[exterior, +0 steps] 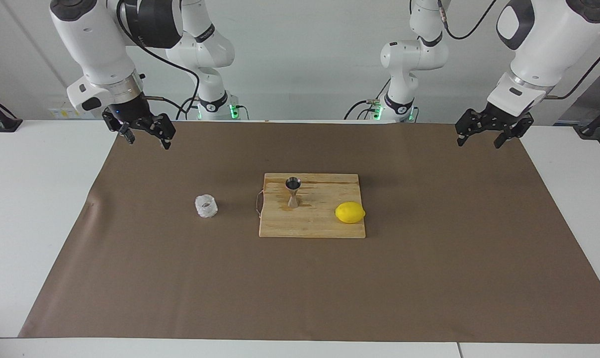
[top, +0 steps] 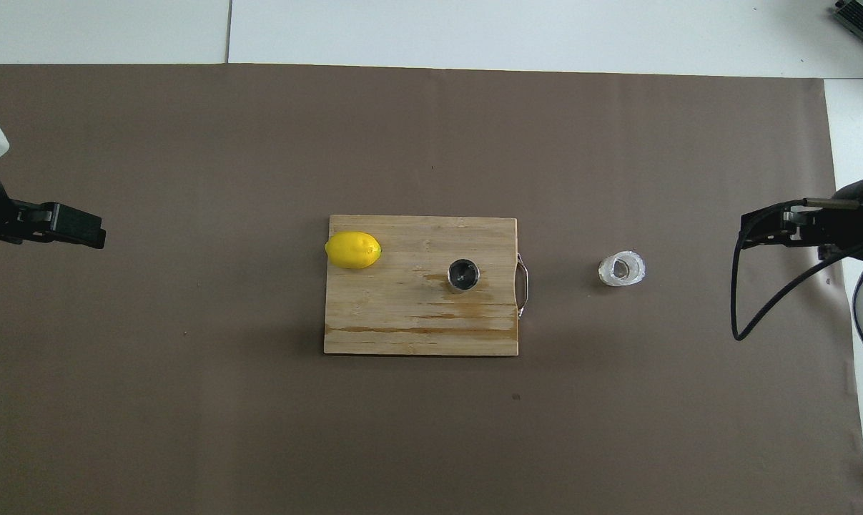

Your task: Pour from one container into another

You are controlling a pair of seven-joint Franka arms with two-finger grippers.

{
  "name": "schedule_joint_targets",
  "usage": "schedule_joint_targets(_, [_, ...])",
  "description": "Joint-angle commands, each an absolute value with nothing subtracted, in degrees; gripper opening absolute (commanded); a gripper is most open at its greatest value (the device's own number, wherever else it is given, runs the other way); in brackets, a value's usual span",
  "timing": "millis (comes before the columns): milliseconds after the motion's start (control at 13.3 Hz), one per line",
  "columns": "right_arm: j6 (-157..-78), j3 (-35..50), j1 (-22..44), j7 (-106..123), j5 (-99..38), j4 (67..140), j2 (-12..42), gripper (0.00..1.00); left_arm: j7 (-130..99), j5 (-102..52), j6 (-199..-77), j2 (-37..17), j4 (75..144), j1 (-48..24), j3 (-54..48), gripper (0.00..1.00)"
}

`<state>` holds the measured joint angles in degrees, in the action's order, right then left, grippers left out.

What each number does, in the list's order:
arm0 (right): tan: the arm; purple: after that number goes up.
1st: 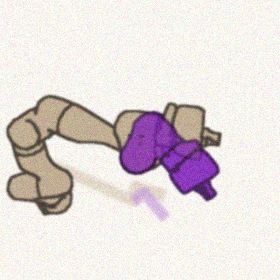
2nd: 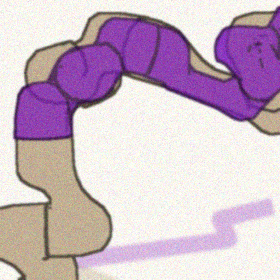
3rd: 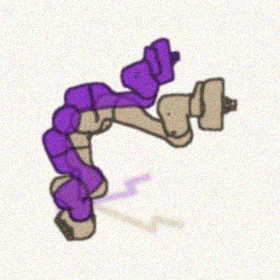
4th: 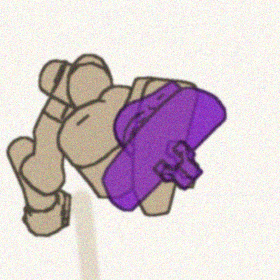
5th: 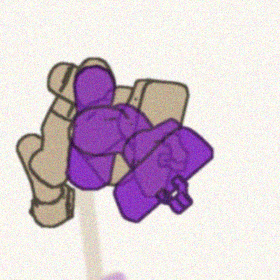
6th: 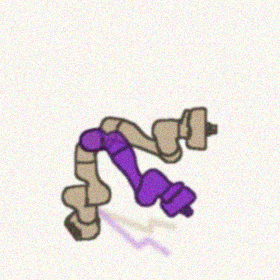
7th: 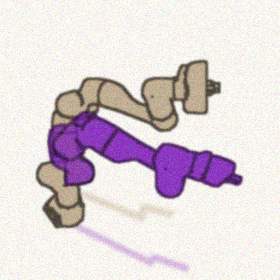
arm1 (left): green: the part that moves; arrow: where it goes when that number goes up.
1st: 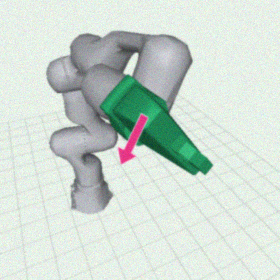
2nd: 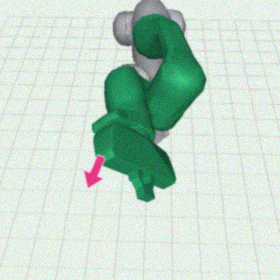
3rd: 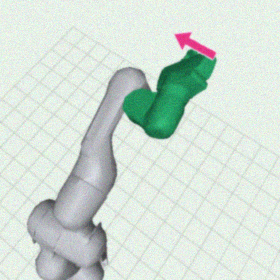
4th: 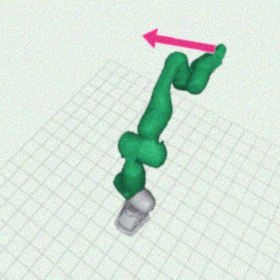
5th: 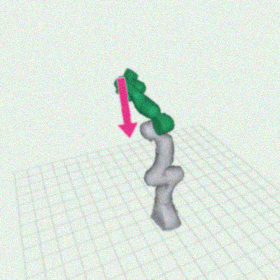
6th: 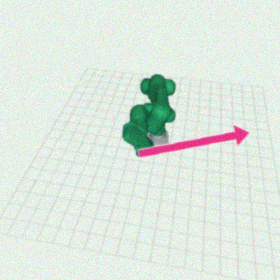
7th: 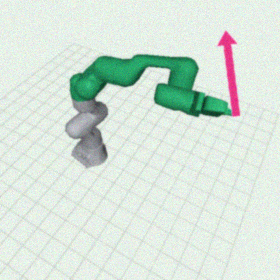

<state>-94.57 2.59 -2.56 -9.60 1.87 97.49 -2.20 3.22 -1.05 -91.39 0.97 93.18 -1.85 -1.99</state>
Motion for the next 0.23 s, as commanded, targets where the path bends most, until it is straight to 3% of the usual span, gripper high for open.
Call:
schedule_joint_targets(0, [-94.9,2.8,-2.6,-10.0,2.3,99.1,-3.6,1.0,2.7,-1.7,-91.4,2.3,94.4,-1.2,-2.3,1.0])
schedule_joint_targets(151, [-94.8,2.8,-2.6,-10.0,2.3,99.1,-3.7,1.0,2.7,-1.8,-91.4,2.3,94.4,-1.2,-2.3,1.0])
